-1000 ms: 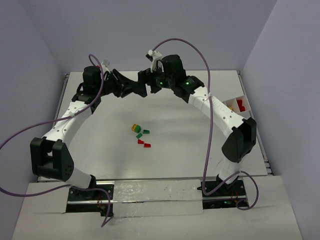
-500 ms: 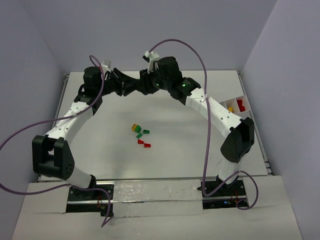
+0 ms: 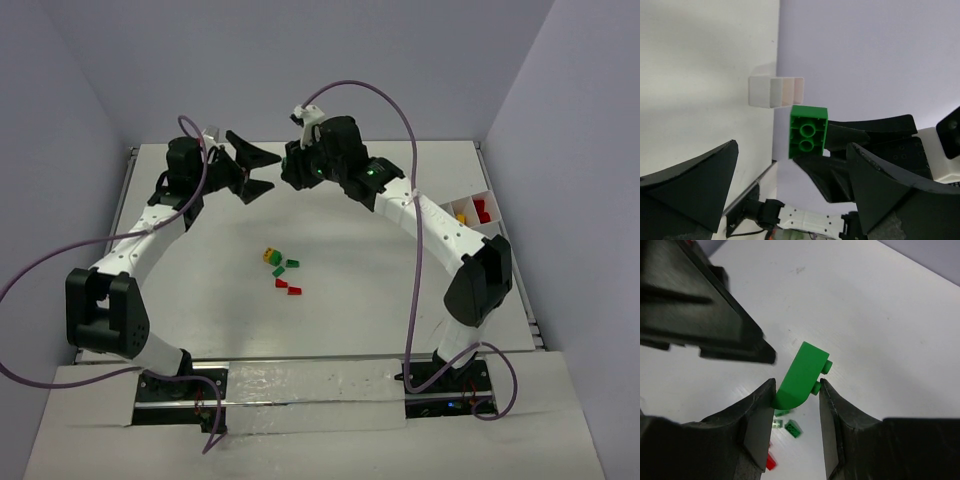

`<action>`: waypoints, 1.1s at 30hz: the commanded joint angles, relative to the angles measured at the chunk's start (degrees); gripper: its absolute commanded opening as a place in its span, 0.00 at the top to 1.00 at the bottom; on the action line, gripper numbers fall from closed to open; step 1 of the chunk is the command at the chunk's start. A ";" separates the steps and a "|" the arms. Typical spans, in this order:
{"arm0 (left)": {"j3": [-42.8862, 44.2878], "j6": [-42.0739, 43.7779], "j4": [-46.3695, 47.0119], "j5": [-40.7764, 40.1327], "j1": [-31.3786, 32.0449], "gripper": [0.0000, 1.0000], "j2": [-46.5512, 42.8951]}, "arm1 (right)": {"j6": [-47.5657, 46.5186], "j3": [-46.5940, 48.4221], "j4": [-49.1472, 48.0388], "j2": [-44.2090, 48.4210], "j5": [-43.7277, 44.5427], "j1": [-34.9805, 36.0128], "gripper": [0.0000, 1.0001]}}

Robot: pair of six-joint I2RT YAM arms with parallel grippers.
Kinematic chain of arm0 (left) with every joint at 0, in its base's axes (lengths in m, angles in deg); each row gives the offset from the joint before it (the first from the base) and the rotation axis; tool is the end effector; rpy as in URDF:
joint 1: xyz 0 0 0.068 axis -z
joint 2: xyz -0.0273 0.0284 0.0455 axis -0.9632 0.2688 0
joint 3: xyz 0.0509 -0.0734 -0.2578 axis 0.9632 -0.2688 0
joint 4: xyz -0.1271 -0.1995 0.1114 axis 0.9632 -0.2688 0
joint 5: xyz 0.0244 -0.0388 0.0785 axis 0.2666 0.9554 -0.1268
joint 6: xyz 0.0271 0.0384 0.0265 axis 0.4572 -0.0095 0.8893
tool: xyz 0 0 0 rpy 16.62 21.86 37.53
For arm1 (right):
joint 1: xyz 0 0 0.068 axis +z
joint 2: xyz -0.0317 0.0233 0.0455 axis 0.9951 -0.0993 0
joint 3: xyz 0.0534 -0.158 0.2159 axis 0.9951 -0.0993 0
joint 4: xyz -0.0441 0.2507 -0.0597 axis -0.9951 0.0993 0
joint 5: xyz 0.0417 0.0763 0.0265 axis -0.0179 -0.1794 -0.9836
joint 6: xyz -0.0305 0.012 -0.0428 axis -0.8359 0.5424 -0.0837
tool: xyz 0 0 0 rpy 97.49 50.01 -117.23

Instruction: Sort the legos into containers by color

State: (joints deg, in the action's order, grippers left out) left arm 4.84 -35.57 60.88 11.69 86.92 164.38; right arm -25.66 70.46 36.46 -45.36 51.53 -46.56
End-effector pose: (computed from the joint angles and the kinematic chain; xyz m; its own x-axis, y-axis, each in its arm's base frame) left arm 0.3414 -0.0982 0.3238 -0.7934 -0.5999 -0.1029 -0.0512 0.2343 -0.9708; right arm 0.3244 0.2595 0.3828 -0.3546 -0.1691 -0.9196 -0.7113 0.6871 0.1480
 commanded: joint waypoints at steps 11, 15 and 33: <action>12.85 48.15 -29.05 -19.62 -3.38 0.01 -0.89 | -28.98 -7.29 33.13 13.67 -8.88 -27.51 1.00; 11.18 56.68 -28.98 -14.13 -1.46 0.01 -1.50 | -37.35 -3.71 45.26 11.00 -7.19 -35.25 1.00; 14.68 60.80 -32.68 -7.63 -0.82 0.01 2.64 | -40.01 11.06 56.83 -9.85 1.30 -43.89 0.95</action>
State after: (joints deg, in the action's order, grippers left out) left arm 17.07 23.79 28.18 1.71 86.05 167.22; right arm -65.77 76.18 90.69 -54.57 52.30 -90.11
